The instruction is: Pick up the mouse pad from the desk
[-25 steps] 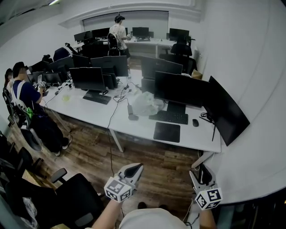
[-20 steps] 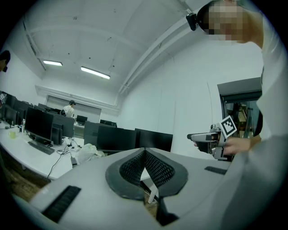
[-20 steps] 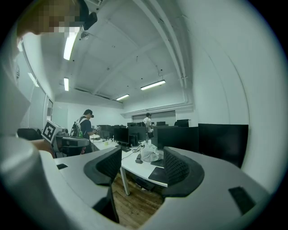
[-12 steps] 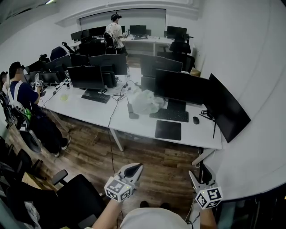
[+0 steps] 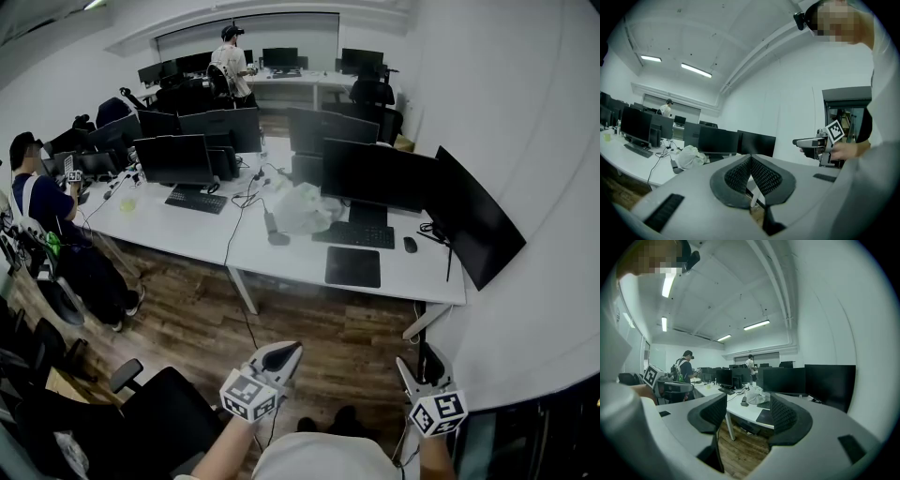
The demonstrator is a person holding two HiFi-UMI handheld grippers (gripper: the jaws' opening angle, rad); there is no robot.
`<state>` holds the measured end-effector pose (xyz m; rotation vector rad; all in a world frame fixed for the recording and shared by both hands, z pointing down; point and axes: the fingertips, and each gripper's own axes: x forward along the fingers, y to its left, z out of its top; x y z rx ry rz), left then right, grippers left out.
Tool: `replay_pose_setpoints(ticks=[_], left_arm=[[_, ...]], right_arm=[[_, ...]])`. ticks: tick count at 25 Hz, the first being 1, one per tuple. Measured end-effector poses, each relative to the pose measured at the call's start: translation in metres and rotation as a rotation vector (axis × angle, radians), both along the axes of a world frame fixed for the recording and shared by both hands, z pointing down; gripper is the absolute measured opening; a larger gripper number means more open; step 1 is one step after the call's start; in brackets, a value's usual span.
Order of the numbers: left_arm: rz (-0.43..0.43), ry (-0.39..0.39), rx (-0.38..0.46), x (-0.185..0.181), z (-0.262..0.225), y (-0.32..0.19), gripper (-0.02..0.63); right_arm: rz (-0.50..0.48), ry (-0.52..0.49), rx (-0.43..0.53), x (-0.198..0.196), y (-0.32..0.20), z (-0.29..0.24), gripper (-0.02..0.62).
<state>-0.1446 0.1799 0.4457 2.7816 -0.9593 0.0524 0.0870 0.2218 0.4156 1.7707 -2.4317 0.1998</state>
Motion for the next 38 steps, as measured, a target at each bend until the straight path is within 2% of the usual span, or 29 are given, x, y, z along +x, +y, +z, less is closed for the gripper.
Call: replay_pose_setpoints(ticks=[7,15,27,38], left_arm=[[0.003,-0.014,-0.015,0.010,0.011,-0.012,0.015],[-0.031,-0.031,-0.028,0.026,0.017,-0.063,0.015],[-0.064,-0.061,-0.062,0.079,0.033,-0.155,0.015],[-0.116,-0.073,-0.076,0.123,0.039,-0.208,0.015]], right_arm=[[0.005,0.015,-0.025,0.007,-0.018,0.010,0.301],[-0.024,-0.008,-0.058,0.026,-0.073,0.027,0.301],[-0.087,-0.027,-0.106,0.069,-0.184,0.052,0.301],[-0.123,-0.062,-0.144,0.109,-0.241,0.078,0.301]])
